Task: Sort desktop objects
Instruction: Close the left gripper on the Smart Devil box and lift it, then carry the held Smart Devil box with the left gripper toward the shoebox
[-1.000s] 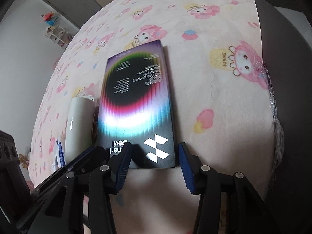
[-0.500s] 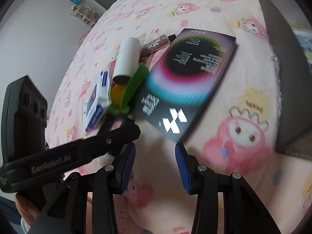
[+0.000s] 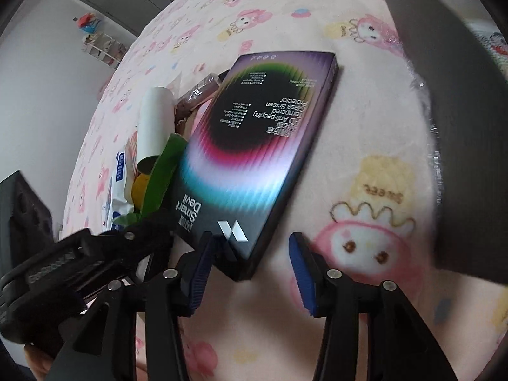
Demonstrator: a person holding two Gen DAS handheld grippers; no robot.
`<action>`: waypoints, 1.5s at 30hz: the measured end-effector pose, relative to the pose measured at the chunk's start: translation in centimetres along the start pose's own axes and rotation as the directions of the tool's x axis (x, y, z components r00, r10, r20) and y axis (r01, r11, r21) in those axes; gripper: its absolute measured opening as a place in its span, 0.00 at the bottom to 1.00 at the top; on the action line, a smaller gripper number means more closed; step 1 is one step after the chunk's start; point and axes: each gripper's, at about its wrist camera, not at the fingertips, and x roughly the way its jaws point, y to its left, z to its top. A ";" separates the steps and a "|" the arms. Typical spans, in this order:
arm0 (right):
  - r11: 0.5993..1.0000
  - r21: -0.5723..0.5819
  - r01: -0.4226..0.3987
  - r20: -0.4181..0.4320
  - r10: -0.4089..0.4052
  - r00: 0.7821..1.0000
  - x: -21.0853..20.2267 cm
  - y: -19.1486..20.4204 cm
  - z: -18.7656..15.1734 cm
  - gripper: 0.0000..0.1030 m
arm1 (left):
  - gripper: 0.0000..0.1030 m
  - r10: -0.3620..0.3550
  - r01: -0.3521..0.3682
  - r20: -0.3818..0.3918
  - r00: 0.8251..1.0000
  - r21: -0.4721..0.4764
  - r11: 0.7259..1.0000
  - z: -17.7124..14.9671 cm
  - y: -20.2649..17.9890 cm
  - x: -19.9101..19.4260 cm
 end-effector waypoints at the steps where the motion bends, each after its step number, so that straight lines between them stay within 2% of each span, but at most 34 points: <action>1: 1.000 0.006 -0.009 -0.002 0.009 1.000 0.4 0.0 0.2 0.52 | 0.30 -0.012 0.012 -0.003 1.000 -0.023 1.000 0.2 0.5 0.3; 2: 1.000 0.012 -0.019 -0.005 0.019 1.000 0.7 0.0 0.5 0.56 | 0.30 -0.022 0.022 -0.007 1.000 -0.044 0.999 0.4 0.9 0.6; 5: 0.999 0.021 -0.042 -0.010 0.043 0.999 1.7 0.0 0.8 0.56 | 0.30 -0.035 0.034 -0.013 0.999 -0.078 0.996 0.8 1.6 1.3; 8: 0.999 -0.002 -0.054 0.007 0.054 0.998 1.2 0.4 0.9 0.42 | 0.30 -0.018 0.017 -0.015 1.000 -0.069 0.997 0.8 1.5 1.4; 11: 0.997 -0.017 -0.071 0.035 0.071 0.997 0.0 0.5 0.9 0.33 | 0.30 -0.012 0.012 -0.010 1.000 -0.057 0.998 0.5 1.0 0.8; 16: 0.996 -0.050 -0.078 0.053 0.080 0.995 -2.2 0.7 0.1 0.29 | 0.30 0.058 -0.058 0.010 0.998 0.021 0.998 -0.5 -0.3 -0.3; 19: 0.993 -0.062 -0.096 0.047 0.099 0.994 -3.7 0.3 -1.2 0.27 | 0.30 0.045 -0.045 0.011 0.999 0.033 0.998 -0.8 -0.6 -0.6; 22: 0.992 -0.080 -0.098 0.023 0.101 0.995 -5.1 -0.4 -3.0 0.27 | 0.30 0.018 -0.017 -0.029 0.999 0.029 0.999 -1.0 -0.6 0.0; 26: 0.992 -0.107 -0.071 -0.042 0.067 0.997 -6.0 -1.7 -5.4 0.28 | 0.31 -0.014 0.022 -0.141 0.990 0.050 0.999 -2.1 -1.3 2.1; 28: 0.991 -0.128 -0.035 -0.061 0.027 0.998 -6.1 -2.0 -5.9 0.32 | 0.35 -0.027 0.039 -0.187 0.982 0.064 0.997 -2.8 -1.9 3.0; 30: 0.978 -0.184 0.096 -0.017 -0.100 0.995 -6.2 -1.8 -5.9 0.34 | 0.39 -0.029 0.048 -0.209 0.978 0.088 0.995 -3.4 -2.6 3.3; 32: 0.961 -0.214 0.175 0.040 -0.170 0.985 -6.5 -1.8 -5.9 0.34 | 0.40 -0.027 0.051 -0.222 0.975 0.101 0.994 -4.2 -2.9 3.3; 33: 0.961 -0.212 0.178 0.053 -0.171 0.984 -6.6 -2.0 -5.8 0.34 | 0.42 -0.022 0.050 -0.228 0.974 0.118 0.992 -4.8 -3.0 3.2; 36: 0.984 -0.145 0.107 0.046 -0.102 0.994 -6.9 -3.2 -5.6 0.34 | 0.44 -0.004 0.046 -0.242 0.970 0.168 0.985 -6.6 -3.6 2.6; 41: 0.984 -0.129 0.119 0.037 -0.115 0.993 -6.5 -3.8 -6.0 0.34 | 0.42 0.022 0.046 -0.260 0.965 0.249 0.967 -9.4 -4.5 1.7; 45: 0.985 -0.131 0.116 0.032 -0.112 0.993 -6.9 -4.2 -6.4 0.35 | 0.42 0.029 0.027 -0.213 0.977 0.257 0.966 -9.3 -4.8 1.1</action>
